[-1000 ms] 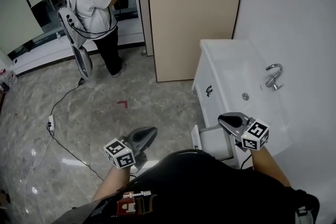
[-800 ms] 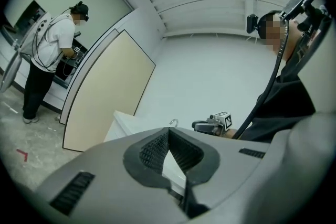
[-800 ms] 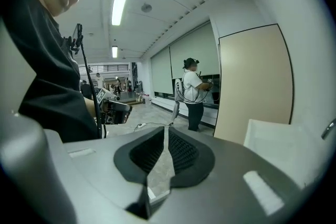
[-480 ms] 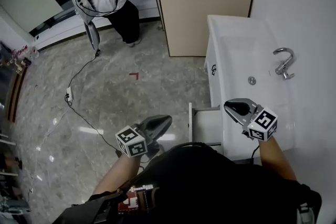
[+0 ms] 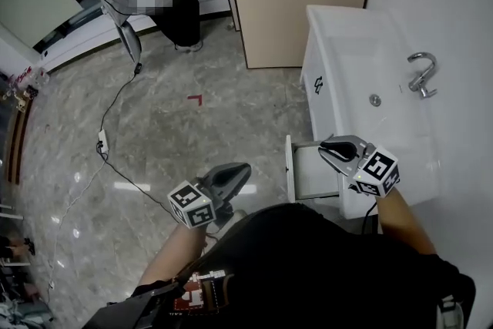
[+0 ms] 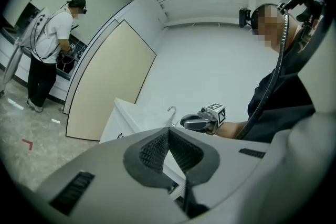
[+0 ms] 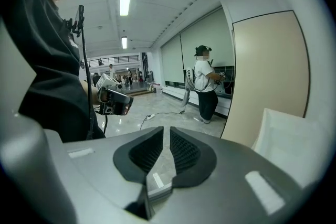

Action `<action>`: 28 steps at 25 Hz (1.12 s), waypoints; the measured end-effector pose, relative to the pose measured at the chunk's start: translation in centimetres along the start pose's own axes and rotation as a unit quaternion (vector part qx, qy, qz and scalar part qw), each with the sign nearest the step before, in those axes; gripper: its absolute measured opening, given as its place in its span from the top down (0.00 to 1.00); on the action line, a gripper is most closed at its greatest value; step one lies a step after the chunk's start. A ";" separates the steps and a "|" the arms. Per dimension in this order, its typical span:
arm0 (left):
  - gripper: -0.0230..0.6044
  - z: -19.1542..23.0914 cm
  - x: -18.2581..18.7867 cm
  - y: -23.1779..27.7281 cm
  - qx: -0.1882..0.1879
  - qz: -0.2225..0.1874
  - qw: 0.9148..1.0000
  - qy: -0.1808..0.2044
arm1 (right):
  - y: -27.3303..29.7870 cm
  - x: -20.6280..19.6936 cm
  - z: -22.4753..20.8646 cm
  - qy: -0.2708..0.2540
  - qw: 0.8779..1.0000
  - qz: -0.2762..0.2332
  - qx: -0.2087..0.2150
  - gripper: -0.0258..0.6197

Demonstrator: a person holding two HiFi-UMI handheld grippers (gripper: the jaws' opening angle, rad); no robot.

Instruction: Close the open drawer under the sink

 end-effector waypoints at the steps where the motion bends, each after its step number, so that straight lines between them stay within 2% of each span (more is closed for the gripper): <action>1: 0.96 0.7 -0.2 -0.8 -0.001 0.000 1.000 -0.001 | 1.0 0.1 0.5 -0.002 1.000 0.010 0.004 0.94; 6: 0.96 3.6 -1.6 -4.3 0.007 -0.002 1.000 -0.018 | 5.2 0.5 2.6 -0.005 0.998 0.062 0.024 0.93; 11: 0.96 6.7 -2.6 -6.2 0.015 -0.004 1.000 -0.019 | 9.6 0.3 3.3 -0.036 0.992 0.110 0.041 0.92; 15: 0.96 8.6 -4.4 -6.7 0.026 -0.007 0.999 -0.035 | 13.2 -1.1 4.3 -0.071 0.979 0.168 0.094 0.90; 17: 0.96 9.2 -5.4 -6.9 0.031 -0.008 0.998 -0.046 | 15.0 -1.9 5.2 -0.099 0.965 0.203 0.131 0.88; 20: 0.96 10.0 -6.9 -6.5 0.032 -0.003 0.998 -0.054 | 17.8 -3.7 6.3 -0.149 0.936 0.261 0.182 0.86; 24: 0.96 11.5 -8.4 -6.3 0.029 0.002 0.997 -0.069 | 22.1 -6.8 7.8 -0.181 0.888 0.344 0.246 0.82; 28: 0.96 12.4 -10.3 -6.4 0.025 0.010 0.996 -0.089 | 25.8 -10.6 9.6 -0.209 0.838 0.414 0.287 0.79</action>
Point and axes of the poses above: the fingertips, and each gripper's own axes: y forward along the fingers, z to its left, x out of its top, the point moved 10 cm from there along -y, backward along the fingers, and after that the axes turned 14 degrees about -y, right-handed, at the moved point
